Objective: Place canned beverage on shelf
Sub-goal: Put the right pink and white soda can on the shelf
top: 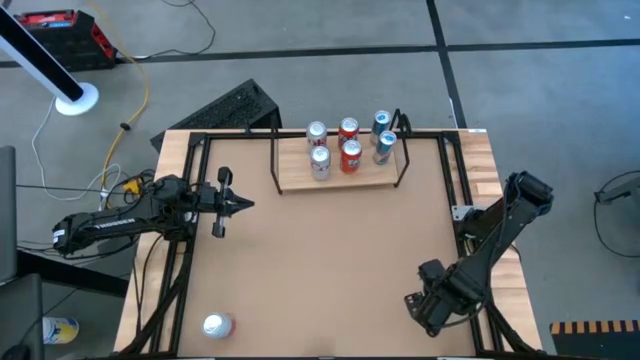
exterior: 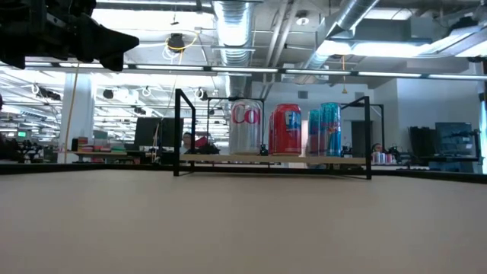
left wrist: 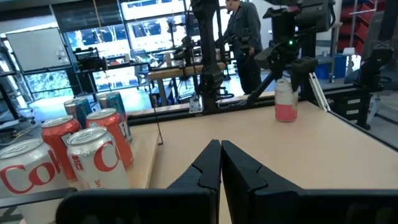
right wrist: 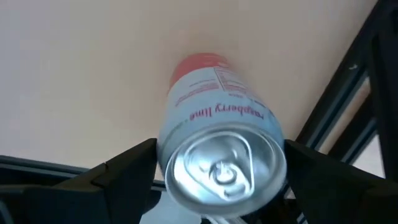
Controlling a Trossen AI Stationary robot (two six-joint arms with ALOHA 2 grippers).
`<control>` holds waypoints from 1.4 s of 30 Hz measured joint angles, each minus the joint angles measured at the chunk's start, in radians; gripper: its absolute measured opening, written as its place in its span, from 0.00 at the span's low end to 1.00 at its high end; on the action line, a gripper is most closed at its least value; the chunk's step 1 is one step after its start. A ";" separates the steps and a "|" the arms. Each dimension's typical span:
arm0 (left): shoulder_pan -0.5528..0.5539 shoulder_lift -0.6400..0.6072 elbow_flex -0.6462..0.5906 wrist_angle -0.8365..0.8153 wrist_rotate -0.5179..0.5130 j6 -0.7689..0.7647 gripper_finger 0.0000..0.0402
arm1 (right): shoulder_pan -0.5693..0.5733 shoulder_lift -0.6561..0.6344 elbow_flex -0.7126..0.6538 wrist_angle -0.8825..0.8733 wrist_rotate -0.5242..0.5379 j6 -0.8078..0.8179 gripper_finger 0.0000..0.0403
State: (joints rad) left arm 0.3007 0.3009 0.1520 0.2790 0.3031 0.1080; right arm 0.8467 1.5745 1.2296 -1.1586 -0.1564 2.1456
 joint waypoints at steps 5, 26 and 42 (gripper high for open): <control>0.000 0.000 0.000 0.000 0.000 0.000 0.00 | -0.001 -0.005 -0.075 0.081 -0.024 -0.023 0.89; 0.000 0.000 0.000 0.004 -0.003 0.000 0.00 | -0.128 -0.020 0.082 -0.124 0.294 -0.218 0.83; 0.000 0.000 0.000 0.006 -0.004 0.001 0.00 | -0.694 -0.013 0.123 0.249 0.388 -1.218 0.83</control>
State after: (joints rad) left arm 0.3005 0.3010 0.1520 0.2853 0.2993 0.1089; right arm 0.1526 1.5618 1.3525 -0.9092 0.2312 0.9271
